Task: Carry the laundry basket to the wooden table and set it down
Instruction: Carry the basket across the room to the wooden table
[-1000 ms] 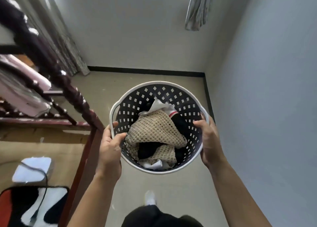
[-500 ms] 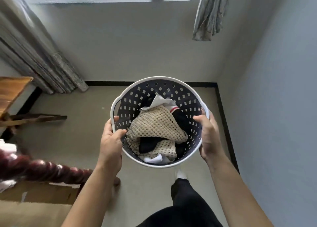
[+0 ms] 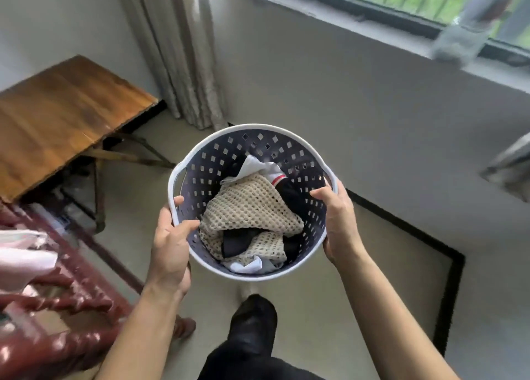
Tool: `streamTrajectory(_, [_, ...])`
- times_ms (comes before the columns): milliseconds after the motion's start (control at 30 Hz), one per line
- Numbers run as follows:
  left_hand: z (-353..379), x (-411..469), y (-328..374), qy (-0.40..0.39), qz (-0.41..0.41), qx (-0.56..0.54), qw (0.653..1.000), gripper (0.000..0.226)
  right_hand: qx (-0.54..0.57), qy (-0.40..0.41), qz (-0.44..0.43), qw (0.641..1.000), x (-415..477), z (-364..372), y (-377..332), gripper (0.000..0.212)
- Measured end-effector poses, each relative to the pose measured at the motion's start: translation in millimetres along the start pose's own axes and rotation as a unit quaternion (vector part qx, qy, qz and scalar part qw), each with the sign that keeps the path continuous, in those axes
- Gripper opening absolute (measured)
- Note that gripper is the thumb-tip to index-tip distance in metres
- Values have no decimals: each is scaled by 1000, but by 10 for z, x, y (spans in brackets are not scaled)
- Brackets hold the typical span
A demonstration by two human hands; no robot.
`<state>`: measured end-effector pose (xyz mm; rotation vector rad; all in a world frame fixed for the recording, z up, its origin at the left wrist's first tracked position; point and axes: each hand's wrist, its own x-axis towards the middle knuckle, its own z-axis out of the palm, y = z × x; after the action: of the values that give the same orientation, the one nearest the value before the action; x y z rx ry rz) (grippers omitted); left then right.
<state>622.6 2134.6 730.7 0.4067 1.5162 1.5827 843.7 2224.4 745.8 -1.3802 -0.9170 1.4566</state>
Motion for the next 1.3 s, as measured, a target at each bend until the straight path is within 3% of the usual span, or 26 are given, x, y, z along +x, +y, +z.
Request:
streamTrajectory(133, [173, 951, 314, 31, -5, -14, 999, 47, -14, -22, 5, 1000, 887, 613, -269, 44])
streamTrajectory(467, [517, 2853, 1078, 65, 17, 4, 998, 47, -2, -46, 0, 999, 2696, 1816, -791, 53])
streamTrajectory(800, [386, 4609, 1623, 211, 31, 1, 977, 48, -22, -186, 59, 980, 4556, 3657, -955, 45])
streamTrajectory(1133, [-477, 5200, 2099, 411, 34, -27, 910, 58, -114, -410, 58, 903, 5087, 5863, -1059, 44])
streamTrajectory(1300, [-1110, 5534, 2069, 454, 16, -53, 889, 63, -163, -445, 79, 877, 5081, 6767, -745, 48])
